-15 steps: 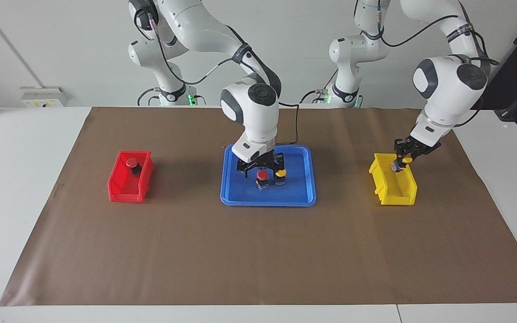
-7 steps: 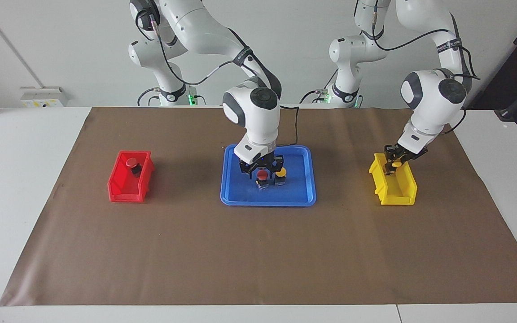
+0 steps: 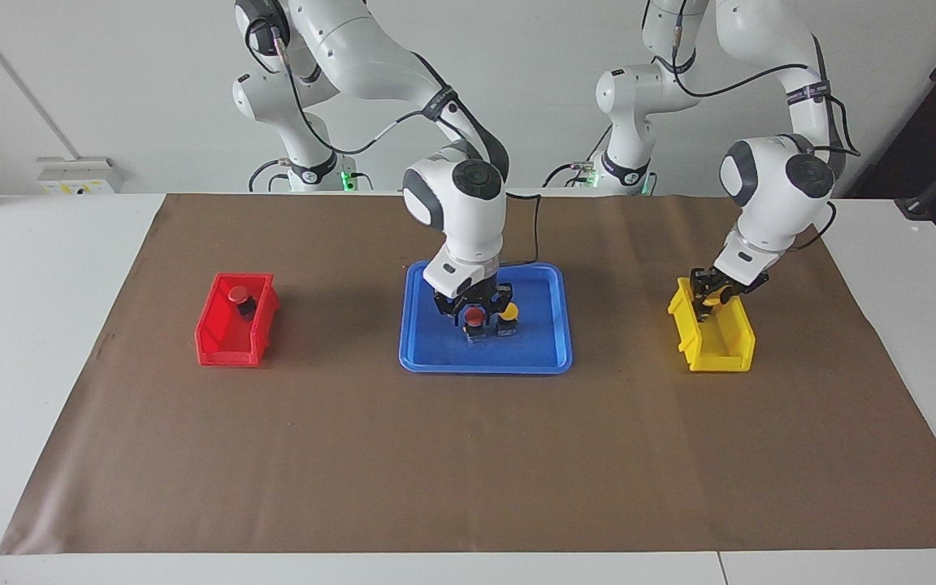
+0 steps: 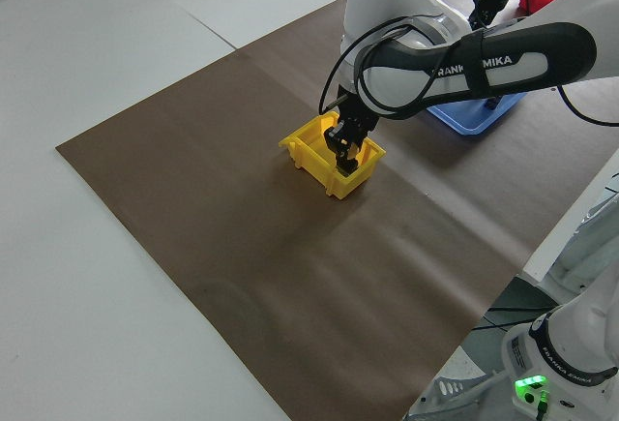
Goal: Sort red and yellow buttons by color
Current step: 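Drop the red button into the red bin while the left gripper reaches yellow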
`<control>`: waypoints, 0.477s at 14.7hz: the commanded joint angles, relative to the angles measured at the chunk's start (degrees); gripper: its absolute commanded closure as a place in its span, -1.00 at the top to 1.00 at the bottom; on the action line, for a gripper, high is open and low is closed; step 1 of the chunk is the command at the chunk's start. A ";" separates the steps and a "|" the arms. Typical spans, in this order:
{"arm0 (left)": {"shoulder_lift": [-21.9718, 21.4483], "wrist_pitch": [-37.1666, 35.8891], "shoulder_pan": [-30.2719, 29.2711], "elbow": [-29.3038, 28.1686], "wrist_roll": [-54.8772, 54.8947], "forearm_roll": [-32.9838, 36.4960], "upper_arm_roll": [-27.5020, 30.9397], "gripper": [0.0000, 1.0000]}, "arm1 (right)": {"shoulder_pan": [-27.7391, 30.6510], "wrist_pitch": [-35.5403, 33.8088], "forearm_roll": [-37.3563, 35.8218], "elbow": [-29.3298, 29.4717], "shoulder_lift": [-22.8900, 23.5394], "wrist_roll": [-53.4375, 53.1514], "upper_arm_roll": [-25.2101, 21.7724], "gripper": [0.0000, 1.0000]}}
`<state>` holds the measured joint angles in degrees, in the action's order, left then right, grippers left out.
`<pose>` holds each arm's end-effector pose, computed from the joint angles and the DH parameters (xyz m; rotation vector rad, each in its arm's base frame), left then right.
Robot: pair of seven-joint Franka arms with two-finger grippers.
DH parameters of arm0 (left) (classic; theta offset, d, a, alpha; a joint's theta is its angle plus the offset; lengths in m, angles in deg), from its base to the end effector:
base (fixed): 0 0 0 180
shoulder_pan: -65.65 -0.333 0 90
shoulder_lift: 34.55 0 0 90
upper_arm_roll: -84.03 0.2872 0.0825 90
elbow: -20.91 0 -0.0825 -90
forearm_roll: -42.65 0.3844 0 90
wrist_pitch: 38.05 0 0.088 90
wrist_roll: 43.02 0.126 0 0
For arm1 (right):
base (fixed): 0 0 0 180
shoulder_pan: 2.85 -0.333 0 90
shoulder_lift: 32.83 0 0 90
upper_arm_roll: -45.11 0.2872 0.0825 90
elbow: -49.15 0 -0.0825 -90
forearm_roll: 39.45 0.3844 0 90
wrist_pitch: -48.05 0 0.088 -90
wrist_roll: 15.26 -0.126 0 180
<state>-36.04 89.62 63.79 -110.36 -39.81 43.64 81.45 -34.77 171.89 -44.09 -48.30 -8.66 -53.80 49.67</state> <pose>0.5065 -0.0055 0.3105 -3.1247 0.1241 0.0581 0.5327 0.3836 0.3083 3.1367 0.0003 0.0845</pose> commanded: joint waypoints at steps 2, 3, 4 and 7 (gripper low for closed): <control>0.17 -1.79 -0.17 2.23 -0.47 1.38 -0.50 0.79 | 0.89 0.97 -0.28 -0.81 -0.44 0.12 0.27 -0.76; 0.86 -5.29 0.01 4.86 -0.48 1.38 -0.50 0.79 | 0.98 0.27 -0.37 -0.37 -0.44 0.30 0.19 -0.89; 1.31 -9.42 0.10 8.54 -0.56 1.38 -0.58 0.80 | 1.16 -1.39 -0.63 0.59 -0.70 1.61 0.01 -0.92; 0.79 -21.20 0.28 20.05 -0.48 1.38 -1.11 0.92 | 7.55 -10.69 -0.64 2.98 -5.60 15.10 -0.26 -0.92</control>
<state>-35.92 76.55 63.83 -99.24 -39.82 43.64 80.84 -32.49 166.87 -44.35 -46.15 -9.66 -47.46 48.84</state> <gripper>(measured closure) 0.075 0.595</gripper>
